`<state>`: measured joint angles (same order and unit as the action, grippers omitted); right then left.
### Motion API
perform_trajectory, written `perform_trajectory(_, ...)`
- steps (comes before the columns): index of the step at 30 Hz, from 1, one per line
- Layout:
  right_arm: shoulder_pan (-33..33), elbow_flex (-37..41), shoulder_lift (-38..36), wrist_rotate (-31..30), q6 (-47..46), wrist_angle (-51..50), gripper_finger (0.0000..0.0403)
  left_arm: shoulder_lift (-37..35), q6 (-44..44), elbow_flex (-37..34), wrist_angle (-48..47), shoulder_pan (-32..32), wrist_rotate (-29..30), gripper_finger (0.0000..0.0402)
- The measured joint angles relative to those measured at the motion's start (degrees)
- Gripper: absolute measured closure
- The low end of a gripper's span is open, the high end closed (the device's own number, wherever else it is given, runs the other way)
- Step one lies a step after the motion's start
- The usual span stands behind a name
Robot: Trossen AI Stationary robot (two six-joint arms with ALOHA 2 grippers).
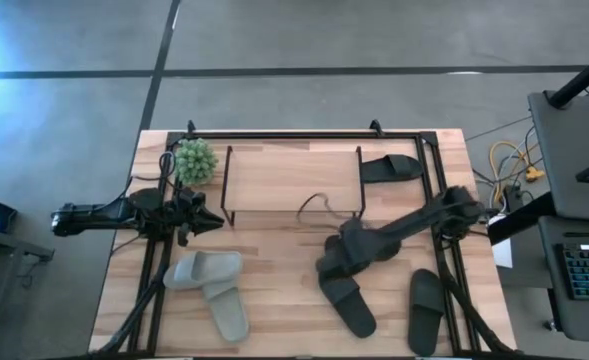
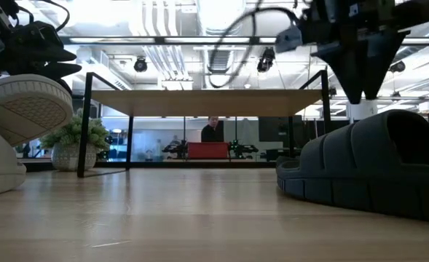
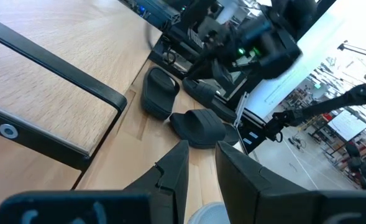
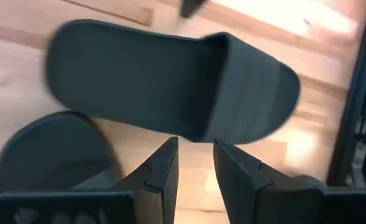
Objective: Pick and place slides into the shelf
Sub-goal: Put the black slipper on the shelf
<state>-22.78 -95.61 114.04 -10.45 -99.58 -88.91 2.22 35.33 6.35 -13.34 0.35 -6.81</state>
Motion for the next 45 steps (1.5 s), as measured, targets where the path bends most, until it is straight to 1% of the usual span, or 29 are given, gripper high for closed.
perform_trajectory(2, -1.16, -2.62, 2.68, -1.35, -1.98, -1.27, 0.0309, 0.00, -0.02, 0.00, 0.02, -0.01, 0.02, 0.0336)
perform_trajectory(5, -2.06, -3.49, 5.30, -1.19, -4.49, -1.35, 0.0309, 0.02, -0.02, 0.00, 0.02, -0.01, 0.00, 0.0336)
perform_trajectory(6, -2.16, -3.66, 6.11, -0.26, -5.90, -1.15, 0.0309, 0.02, -0.02, 0.00, 0.04, 0.01, 0.02, 0.0336)
perform_trajectory(8, -2.16, -3.67, 7.47, 3.91, -8.05, -1.16, 0.0309, -0.01, -0.01, 0.00, -0.02, -0.01, 0.01, 0.0336)
perform_trajectory(11, -2.09, -3.57, 8.93, 10.59, -6.07, -1.13, 0.0309, 0.00, 0.00, 0.00, -0.07, 0.01, 0.02, 0.0336)
perform_trajectory(12, -2.09, -3.57, 9.21, 11.43, -5.85, -1.08, 0.0309, 0.00, -0.02, 0.00, -0.01, -0.01, 0.02, 0.0336)
perform_trajectory(14, -2.54, -3.58, 9.46, 11.81, -8.32, -1.13, 0.0309, 0.02, 0.00, 0.00, -0.02, 0.01, 0.02, 0.0336)
perform_trajectory(17, -3.62, -3.56, 9.27, 11.09, -15.25, -1.11, 0.0309, 0.03, 0.00, 0.00, 0.00, 0.01, 0.02, 0.0336)
perform_trajectory(20, -4.81, -2.87, 8.66, 7.06, -22.00, -1.13, 0.0309, 0.02, -0.01, 0.00, 0.01, 0.00, 0.01, 0.0336)
perform_trajectory(22, -5.19, -2.02, 8.44, 5.07, -24.78, -1.11, 0.0309, 0.02, 0.00, 0.00, -0.02, 0.01, 0.02, 0.0336)
perform_trajectory(25, -5.36, -0.17, 8.26, 1.82, -26.20, -1.13, 0.0309, -0.01, -0.02, 0.00, 0.03, 0.01, 0.01, 0.0336)
perform_trajectory(31, -4.95, 2.99, 7.89, 1.85, -25.46, -1.12, 0.0309, 0.00, 0.00, 0.00, -0.03, -0.01, 0.02, 0.0336)
perform_trajectory(35, -3.32, 4.76, 7.52, 1.84, -25.01, -1.12, 0.0309, 0.02, 0.00, 0.00, -0.01, -0.01, 0.01, 0.0336)
perform_trajectory(45, 1.37, 2.72, 7.38, 1.33, -19.47, -1.13, 0.0309, 0.00, 0.00, 0.00, 0.00, 0.00, 0.02, 0.0336)
